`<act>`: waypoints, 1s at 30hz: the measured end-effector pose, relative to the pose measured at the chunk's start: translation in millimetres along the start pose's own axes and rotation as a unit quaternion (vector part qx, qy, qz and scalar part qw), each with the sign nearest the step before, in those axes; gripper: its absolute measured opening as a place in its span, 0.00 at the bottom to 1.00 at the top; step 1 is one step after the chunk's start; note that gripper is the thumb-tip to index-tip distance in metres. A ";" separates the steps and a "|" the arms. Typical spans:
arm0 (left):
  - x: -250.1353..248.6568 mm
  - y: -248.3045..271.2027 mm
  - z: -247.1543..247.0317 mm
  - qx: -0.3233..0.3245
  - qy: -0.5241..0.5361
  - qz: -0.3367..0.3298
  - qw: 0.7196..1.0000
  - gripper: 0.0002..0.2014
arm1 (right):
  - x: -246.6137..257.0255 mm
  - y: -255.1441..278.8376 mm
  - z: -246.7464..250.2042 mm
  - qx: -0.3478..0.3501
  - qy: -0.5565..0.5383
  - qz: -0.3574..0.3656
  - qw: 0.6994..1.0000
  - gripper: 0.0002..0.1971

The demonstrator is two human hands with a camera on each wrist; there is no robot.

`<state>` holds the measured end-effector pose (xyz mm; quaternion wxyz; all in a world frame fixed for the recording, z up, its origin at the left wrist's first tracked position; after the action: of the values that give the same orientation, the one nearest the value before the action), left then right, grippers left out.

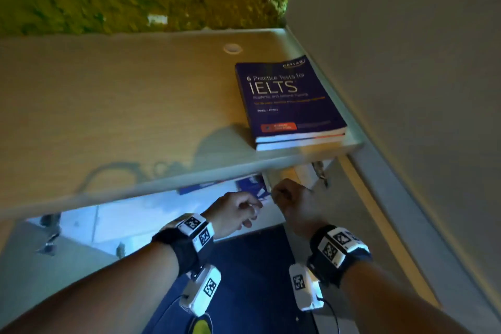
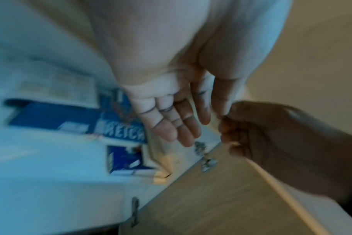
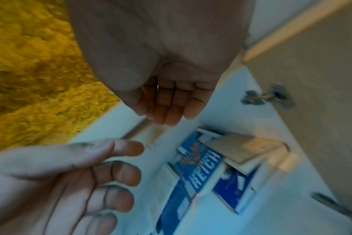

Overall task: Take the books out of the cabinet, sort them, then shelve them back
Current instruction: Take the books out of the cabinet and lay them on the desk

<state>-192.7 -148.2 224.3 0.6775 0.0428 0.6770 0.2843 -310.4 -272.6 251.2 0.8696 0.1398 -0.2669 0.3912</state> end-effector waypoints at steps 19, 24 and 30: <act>213.3 -235.9 94.2 -0.277 0.144 -0.097 0.945 0.04 | -142.0 -185.4 -182.9 -0.099 0.073 0.013 0.992 0.13; 197.9 -247.0 105.1 -0.361 -0.289 -0.139 0.876 0.31 | -115.8 -210.2 -229.7 -0.026 0.189 0.098 0.977 0.24; 201.9 -268.9 115.7 -0.342 -0.474 -0.053 0.810 0.43 | -116.2 -220.1 -244.2 0.012 0.278 0.124 0.952 0.22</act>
<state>-11.5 -245.4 -65.9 0.8990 -0.0989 0.1323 0.4055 -121.6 -376.7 -22.8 0.8524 0.0014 -0.0252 0.5223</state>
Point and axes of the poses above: each hand's wrist, its own y-axis away from the middle knuckle, its own z-axis out of the back of the hand, x = y × z, the point moved 6 cm from there along -y, towards the middle knuckle, and after that the axes turned 10 degrees about y, right-handed, at the moved point
